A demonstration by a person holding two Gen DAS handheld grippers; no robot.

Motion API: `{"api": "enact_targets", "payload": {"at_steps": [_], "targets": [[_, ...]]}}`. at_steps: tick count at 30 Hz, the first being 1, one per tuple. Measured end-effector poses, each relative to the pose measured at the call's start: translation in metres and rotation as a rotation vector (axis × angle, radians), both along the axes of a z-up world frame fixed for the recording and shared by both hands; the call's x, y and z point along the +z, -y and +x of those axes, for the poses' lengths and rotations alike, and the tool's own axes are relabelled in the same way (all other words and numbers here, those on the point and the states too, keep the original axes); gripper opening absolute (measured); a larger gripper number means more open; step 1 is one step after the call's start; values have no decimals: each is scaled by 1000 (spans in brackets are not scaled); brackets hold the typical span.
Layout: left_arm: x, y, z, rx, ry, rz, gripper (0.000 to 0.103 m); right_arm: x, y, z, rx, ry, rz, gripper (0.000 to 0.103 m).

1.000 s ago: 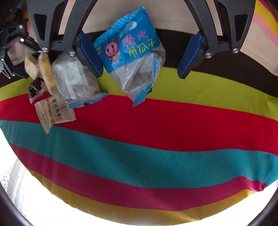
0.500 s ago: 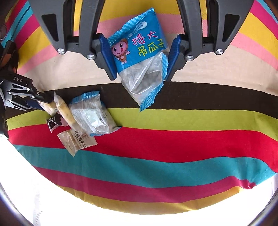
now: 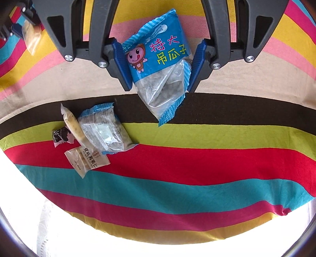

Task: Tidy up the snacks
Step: 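Carry the blue bag and cookie packet off the table to the box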

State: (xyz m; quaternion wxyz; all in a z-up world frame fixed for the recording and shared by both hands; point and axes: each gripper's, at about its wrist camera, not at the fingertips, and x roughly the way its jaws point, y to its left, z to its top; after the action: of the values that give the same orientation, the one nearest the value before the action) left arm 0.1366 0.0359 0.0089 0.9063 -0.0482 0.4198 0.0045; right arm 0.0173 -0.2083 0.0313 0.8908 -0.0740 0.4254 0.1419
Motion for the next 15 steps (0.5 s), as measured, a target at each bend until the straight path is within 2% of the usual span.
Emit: {"api": "enact_targets", "payload": {"at_steps": [3, 7, 15], "targets": [[-1, 0, 1, 1, -1, 1, 57, 4, 12, -33, -62, -2, 22, 39], [-1, 0, 1, 1, -1, 3, 57, 6, 29, -51, -95, 16, 30, 39], [-2, 7, 0, 0, -2, 34, 57, 3, 27, -44, -90, 15, 30, 39]]}}
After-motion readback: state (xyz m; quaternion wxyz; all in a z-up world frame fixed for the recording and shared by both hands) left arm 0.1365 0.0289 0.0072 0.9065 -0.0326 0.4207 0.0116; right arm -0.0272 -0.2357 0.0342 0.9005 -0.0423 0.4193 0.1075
